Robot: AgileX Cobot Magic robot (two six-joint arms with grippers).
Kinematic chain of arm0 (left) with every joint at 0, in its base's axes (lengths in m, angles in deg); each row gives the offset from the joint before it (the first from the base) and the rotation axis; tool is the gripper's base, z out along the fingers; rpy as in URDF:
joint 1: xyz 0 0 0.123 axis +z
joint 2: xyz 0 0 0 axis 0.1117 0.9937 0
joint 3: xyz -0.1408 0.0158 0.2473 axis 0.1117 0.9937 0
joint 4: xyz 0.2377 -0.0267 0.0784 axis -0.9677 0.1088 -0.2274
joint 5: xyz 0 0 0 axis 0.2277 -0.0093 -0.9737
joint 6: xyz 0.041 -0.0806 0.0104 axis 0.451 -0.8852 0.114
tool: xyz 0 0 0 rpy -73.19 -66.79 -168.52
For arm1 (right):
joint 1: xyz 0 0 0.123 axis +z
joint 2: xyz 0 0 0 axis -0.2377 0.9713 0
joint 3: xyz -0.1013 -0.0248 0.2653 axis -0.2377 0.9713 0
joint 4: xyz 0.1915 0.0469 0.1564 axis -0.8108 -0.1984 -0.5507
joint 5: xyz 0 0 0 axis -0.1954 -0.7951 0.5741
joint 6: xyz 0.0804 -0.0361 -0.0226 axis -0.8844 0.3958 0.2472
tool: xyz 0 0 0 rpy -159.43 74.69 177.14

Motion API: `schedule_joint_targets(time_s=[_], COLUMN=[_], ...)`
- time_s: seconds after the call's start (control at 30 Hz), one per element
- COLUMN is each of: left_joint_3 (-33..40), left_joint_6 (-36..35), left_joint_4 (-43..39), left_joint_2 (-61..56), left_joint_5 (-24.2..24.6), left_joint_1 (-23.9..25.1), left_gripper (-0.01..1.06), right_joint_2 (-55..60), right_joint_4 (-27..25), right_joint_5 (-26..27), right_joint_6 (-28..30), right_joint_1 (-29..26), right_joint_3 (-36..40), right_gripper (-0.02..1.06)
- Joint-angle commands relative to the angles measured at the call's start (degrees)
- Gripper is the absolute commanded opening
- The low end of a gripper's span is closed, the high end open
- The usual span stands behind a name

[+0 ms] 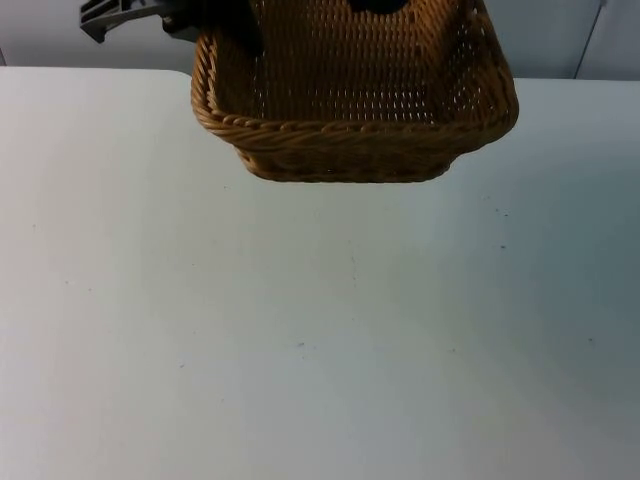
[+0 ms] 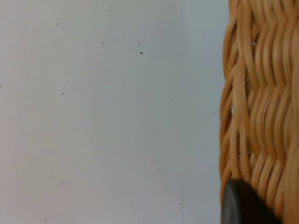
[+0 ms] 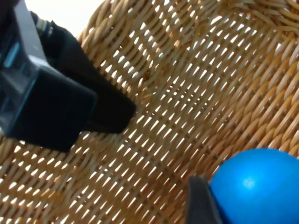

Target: Pick up the basket with the left hand and place the ball into the basket with the right hand.

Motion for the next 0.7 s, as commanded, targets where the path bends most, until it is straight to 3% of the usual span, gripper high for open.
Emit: schedule_joint_targets(time_s=[0.0,0.17,0.43,0.57,0.6,0.67], left_joint_3=[-0.53,-0.53,-0.53,-0.53,-0.53,-0.53], left_joint_6=[0.10,0.10,0.10,0.10,0.10,0.10], left_joint_4=[1.39,1.39,1.39,1.39,1.39,1.39], left_joint_2=[-0.60,-0.60,-0.60,-0.60,-0.60,-0.60], left_joint_5=[-1.56,-1.68,-2.21,-2.33,-2.33,-2.33], left_joint_1=[-0.04,-0.04,-0.04,-0.04,-0.04,-0.04], left_gripper=[0.00,0.00,0.00,0.00,0.00,0.00], right_joint_2=[0.48,0.71,0.71,0.71,0.71,0.71], right_joint_4=[-0.42,-0.42,1.65,1.31,1.31,1.19], right_joint_5=[1.13,3.98,3.45,3.94,3.94,4.04], right_joint_6=[0.92,0.55,-1.07,-1.77,-1.77,-2.41], right_joint_1=[0.22,0.22,0.22,0.22,0.22,0.22], right_joint_3=[-0.51,-0.51,-0.51,-0.51,-0.51,-0.51], right_gripper=[0.00,0.00,0.03,0.29,0.29,0.48])
